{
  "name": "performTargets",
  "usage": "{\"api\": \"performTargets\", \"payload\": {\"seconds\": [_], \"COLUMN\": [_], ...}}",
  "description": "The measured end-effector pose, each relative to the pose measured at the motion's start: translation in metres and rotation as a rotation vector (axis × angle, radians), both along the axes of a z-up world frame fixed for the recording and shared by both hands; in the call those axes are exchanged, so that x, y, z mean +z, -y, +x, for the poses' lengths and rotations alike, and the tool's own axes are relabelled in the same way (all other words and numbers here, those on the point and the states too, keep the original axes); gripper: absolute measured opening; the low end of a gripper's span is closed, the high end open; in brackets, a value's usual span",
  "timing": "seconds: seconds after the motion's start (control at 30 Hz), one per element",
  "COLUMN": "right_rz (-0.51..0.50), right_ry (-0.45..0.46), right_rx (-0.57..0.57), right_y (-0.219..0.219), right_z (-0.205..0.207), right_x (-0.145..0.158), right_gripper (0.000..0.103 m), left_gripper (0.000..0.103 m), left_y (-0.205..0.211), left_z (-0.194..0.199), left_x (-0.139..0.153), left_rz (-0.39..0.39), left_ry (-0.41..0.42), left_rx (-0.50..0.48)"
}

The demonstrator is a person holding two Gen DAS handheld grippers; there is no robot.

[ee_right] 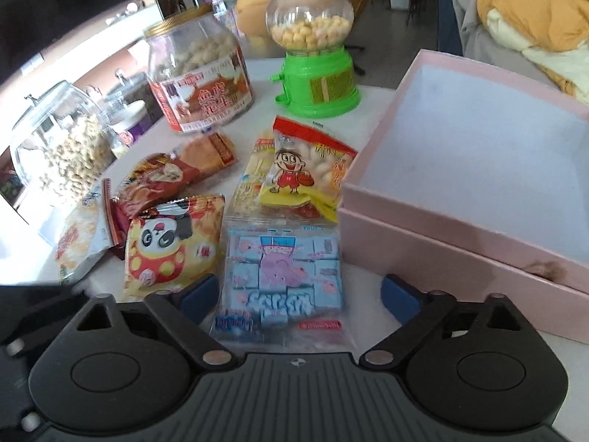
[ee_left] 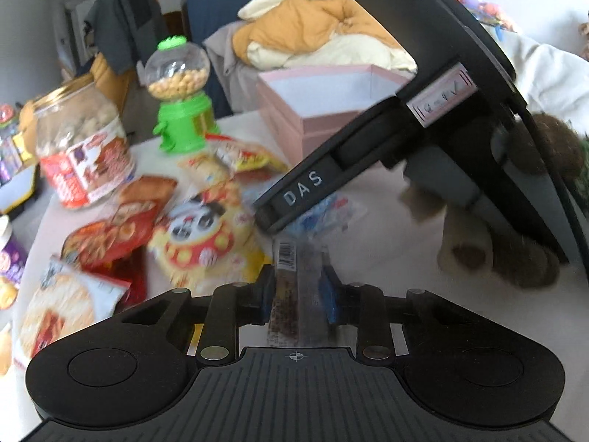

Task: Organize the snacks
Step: 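Grasp the pink candy pack with the right tool while the left tool grasps the clear jerky bag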

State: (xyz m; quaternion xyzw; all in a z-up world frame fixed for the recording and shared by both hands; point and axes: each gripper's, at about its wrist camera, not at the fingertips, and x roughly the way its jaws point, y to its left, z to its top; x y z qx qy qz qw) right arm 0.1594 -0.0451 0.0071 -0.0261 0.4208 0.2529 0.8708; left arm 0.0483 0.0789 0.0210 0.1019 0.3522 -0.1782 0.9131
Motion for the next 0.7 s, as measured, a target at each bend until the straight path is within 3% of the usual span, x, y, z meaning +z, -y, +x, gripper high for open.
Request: {"api": "performTargets", "payload": {"seconds": [0.07, 0.13, 0.2, 0.3, 0.4, 0.43, 0.5, 0.7], "right_rz": [-0.041, -0.06, -0.048, -0.035, -0.05, -0.044, -0.028, -0.019], "right_ry": [0.008, 0.0, -0.012, -0.017, 0.02, 0.021, 0.03, 0.107], "right_rx": [0.046, 0.066, 0.078, 0.073, 0.043, 0.029, -0.004, -0.104], "right_y": [-0.008, -0.009, -0.001, 0.023, 0.056, 0.067, 0.089, 0.144], "right_z": [-0.003, -0.007, -0.014, -0.03, -0.049, -0.054, -0.062, -0.085], "right_x": [0.004, 0.009, 0.016, 0.025, 0.035, 0.037, 0.042, 0.054], "right_gripper": [0.061, 0.06, 0.06, 0.06, 0.06, 0.06, 0.06, 0.06], "left_gripper": [0.038, 0.047, 0.049, 0.045, 0.037, 0.031, 0.031, 0.031], "left_y": [0.0, 0.003, 0.006, 0.007, 0.002, 0.002, 0.009, 0.047], "left_z": [0.001, 0.005, 0.009, 0.016, 0.015, 0.012, 0.004, 0.026], "left_x": [0.0, -0.002, -0.005, -0.001, 0.001, 0.004, 0.019, 0.104], "left_rz": [0.011, 0.007, 0.02, 0.023, -0.037, -0.061, -0.082, -0.142], "left_ry": [-0.025, -0.059, -0.079, -0.114, -0.126, -0.116, -0.054, 0.18], "left_rx": [0.002, -0.008, -0.017, -0.034, -0.012, -0.001, -0.013, -0.058]}}
